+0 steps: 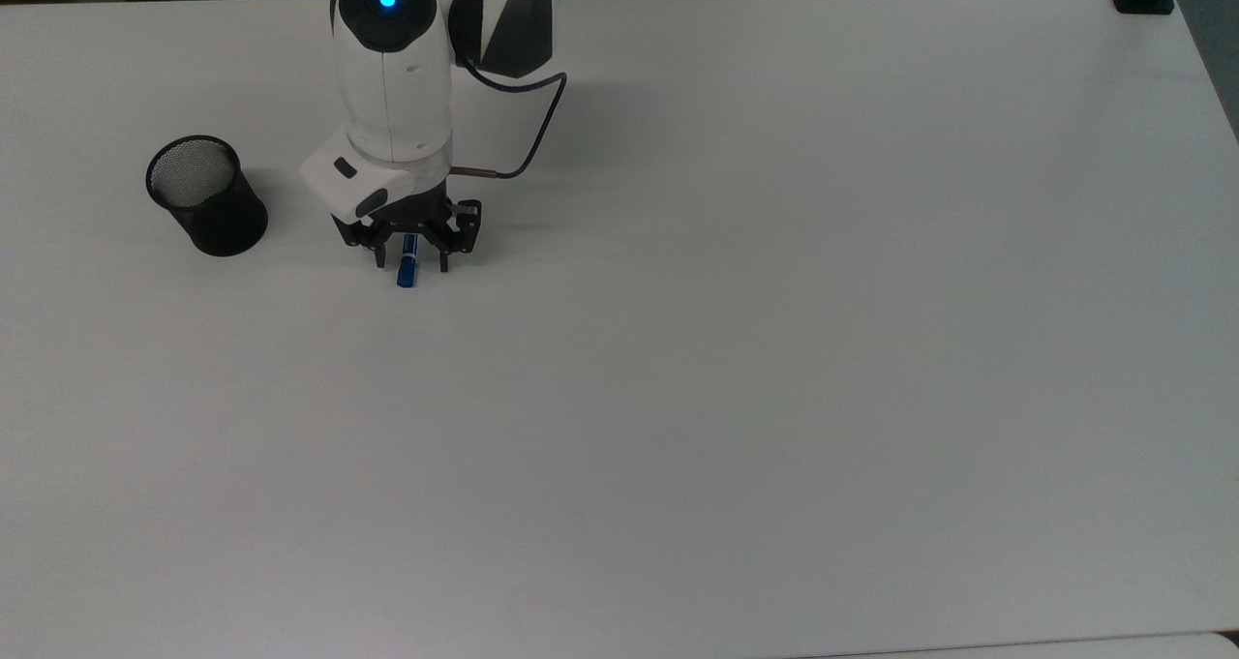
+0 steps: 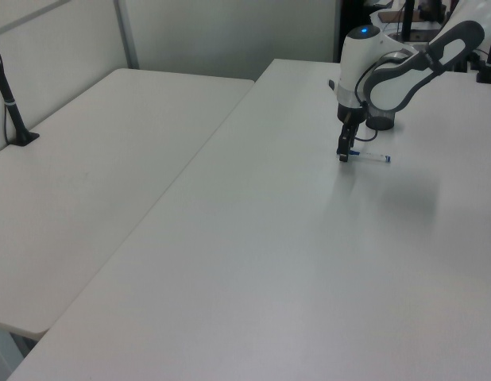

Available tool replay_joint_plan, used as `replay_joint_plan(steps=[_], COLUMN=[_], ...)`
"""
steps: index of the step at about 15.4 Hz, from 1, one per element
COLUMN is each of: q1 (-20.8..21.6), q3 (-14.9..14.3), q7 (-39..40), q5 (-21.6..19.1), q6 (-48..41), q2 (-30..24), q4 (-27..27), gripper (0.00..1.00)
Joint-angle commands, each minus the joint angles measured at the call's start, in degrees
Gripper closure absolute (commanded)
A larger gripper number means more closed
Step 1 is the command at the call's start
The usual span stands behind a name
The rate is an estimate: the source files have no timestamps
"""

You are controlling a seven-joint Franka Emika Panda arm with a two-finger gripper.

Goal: Insert the marker
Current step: 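Close the gripper on the marker near its blue cap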

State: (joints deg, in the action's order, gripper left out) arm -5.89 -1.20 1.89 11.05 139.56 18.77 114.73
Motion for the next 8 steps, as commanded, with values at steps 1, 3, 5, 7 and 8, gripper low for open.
replay_joint_plan(steps=[1, 3, 5, 7, 8], q1=[-0.18, -0.35, -0.44, -0.70, -1.14], q3=[0.05, 0.05, 0.05, 0.05, 0.05], q7=[-1.53, -2.67, -4.26, -4.35, -4.43], q5=[1.17, 0.82, 0.82, 0.82, 0.73], q6=[2.21, 2.12, 1.95, 1.60, 1.42], q2=[0.21, 0.04, -0.57, -2.50, -4.08], q4=[0.24, -0.03, -0.12, -0.20, -0.20], gripper=[0.76, 1.00, 1.00, 1.00, 1.00])
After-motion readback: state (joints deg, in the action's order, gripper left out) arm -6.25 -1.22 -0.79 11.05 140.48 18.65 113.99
